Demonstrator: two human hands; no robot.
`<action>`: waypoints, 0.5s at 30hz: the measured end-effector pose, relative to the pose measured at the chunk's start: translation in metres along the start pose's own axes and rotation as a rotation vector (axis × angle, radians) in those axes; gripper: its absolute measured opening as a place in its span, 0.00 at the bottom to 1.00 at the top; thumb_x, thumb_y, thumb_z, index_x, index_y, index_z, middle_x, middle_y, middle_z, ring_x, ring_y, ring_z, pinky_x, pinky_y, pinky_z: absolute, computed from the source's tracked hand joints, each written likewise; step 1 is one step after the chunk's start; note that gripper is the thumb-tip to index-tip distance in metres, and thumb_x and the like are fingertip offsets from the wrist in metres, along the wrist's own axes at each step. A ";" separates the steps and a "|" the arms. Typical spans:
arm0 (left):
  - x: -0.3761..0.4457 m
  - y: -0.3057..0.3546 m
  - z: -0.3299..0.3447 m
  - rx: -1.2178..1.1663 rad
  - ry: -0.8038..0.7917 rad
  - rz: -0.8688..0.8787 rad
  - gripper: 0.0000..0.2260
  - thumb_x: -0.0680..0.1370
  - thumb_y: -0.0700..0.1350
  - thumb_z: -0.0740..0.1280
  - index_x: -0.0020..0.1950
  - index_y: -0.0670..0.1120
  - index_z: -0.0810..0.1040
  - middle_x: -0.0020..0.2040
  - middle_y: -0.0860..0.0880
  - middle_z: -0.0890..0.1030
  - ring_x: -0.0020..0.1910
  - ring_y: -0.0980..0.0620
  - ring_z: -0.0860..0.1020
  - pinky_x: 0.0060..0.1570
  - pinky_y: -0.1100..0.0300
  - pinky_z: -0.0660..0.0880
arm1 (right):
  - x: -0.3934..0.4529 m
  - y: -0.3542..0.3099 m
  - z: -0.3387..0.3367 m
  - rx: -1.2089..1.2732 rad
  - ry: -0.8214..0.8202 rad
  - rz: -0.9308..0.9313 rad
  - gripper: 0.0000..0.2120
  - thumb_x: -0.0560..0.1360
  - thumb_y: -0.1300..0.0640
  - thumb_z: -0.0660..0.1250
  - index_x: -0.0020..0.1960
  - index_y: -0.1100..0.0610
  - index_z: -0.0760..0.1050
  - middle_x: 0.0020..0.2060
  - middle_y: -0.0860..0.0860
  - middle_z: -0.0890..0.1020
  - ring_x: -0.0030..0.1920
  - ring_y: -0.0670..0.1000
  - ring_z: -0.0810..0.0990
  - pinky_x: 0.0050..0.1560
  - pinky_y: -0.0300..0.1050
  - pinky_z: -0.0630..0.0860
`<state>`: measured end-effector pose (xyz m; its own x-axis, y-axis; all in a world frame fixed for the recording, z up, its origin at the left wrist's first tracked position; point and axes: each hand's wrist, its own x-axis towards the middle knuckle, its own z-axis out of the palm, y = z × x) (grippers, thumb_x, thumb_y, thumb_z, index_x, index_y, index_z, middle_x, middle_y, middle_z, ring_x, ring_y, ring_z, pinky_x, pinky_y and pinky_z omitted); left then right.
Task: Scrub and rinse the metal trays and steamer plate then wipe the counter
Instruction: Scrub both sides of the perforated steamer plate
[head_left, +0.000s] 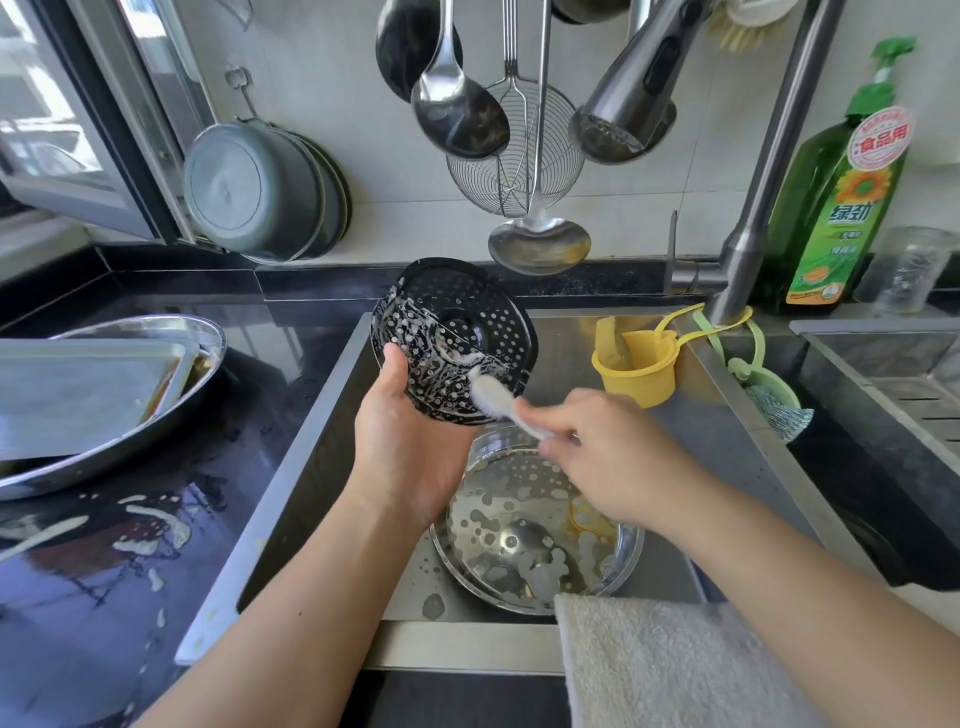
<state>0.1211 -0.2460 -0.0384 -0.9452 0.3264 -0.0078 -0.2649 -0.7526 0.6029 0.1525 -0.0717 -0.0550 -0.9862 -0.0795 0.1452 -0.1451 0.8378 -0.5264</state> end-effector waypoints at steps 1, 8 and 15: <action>0.000 0.001 -0.001 -0.010 0.006 -0.003 0.28 0.87 0.59 0.47 0.67 0.41 0.77 0.62 0.39 0.84 0.58 0.42 0.85 0.53 0.45 0.84 | -0.001 -0.001 0.000 0.017 -0.013 -0.014 0.21 0.83 0.56 0.64 0.72 0.37 0.71 0.43 0.45 0.72 0.41 0.48 0.75 0.38 0.43 0.69; 0.002 0.000 -0.002 -0.041 0.043 -0.026 0.28 0.87 0.60 0.49 0.74 0.42 0.72 0.64 0.38 0.83 0.58 0.38 0.85 0.49 0.42 0.84 | -0.002 -0.002 -0.001 0.015 0.002 -0.009 0.22 0.82 0.56 0.65 0.72 0.37 0.71 0.42 0.45 0.72 0.41 0.47 0.73 0.39 0.42 0.69; 0.010 -0.003 -0.013 -0.065 0.077 0.003 0.27 0.87 0.59 0.50 0.80 0.44 0.66 0.71 0.38 0.78 0.66 0.36 0.80 0.56 0.39 0.82 | -0.001 0.003 -0.001 -0.012 0.040 0.001 0.22 0.82 0.56 0.64 0.72 0.37 0.71 0.42 0.45 0.72 0.42 0.47 0.73 0.43 0.47 0.72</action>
<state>0.1102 -0.2481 -0.0501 -0.9572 0.2809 -0.0692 -0.2715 -0.7900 0.5497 0.1529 -0.0688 -0.0554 -0.9824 -0.0576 0.1779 -0.1431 0.8444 -0.5162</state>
